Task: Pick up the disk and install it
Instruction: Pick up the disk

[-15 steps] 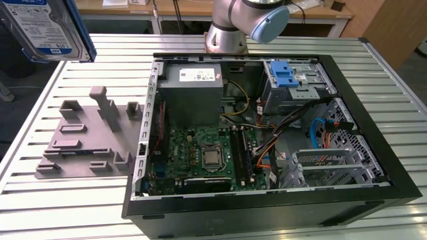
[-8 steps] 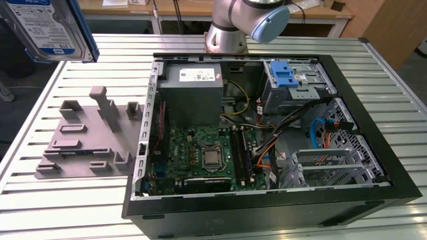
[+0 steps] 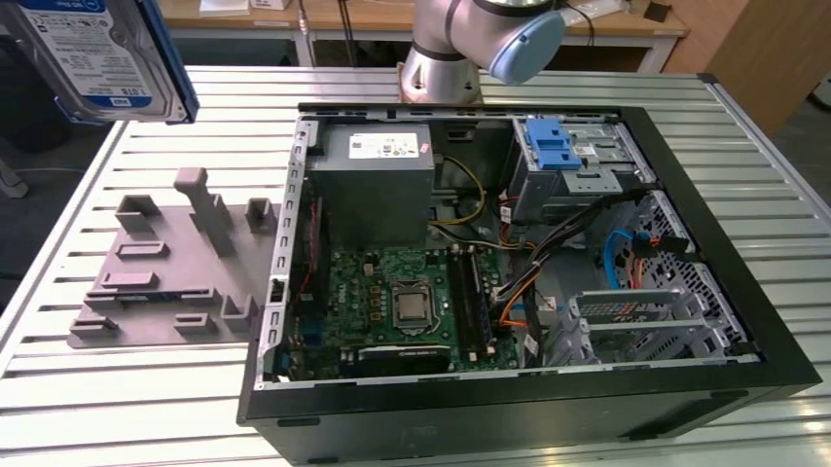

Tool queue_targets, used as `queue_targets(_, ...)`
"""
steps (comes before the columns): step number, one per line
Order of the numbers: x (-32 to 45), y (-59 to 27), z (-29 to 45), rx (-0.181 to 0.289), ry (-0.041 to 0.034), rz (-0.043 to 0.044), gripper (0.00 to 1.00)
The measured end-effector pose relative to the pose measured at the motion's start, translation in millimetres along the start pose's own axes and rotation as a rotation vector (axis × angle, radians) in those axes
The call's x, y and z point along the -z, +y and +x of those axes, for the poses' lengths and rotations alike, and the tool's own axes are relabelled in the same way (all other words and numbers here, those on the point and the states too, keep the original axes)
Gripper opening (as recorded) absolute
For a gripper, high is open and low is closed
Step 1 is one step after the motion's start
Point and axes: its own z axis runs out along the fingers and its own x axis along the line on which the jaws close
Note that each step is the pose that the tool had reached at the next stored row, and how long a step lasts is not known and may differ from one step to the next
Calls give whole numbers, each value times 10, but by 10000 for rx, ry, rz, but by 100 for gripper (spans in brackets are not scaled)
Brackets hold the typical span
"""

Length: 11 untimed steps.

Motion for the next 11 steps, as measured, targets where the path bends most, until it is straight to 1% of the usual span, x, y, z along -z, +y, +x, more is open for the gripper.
queue_targets(4,3,-25,38,0,0,0,36)
queue_targets(11,9,-37,130,-1,0,-1,36)
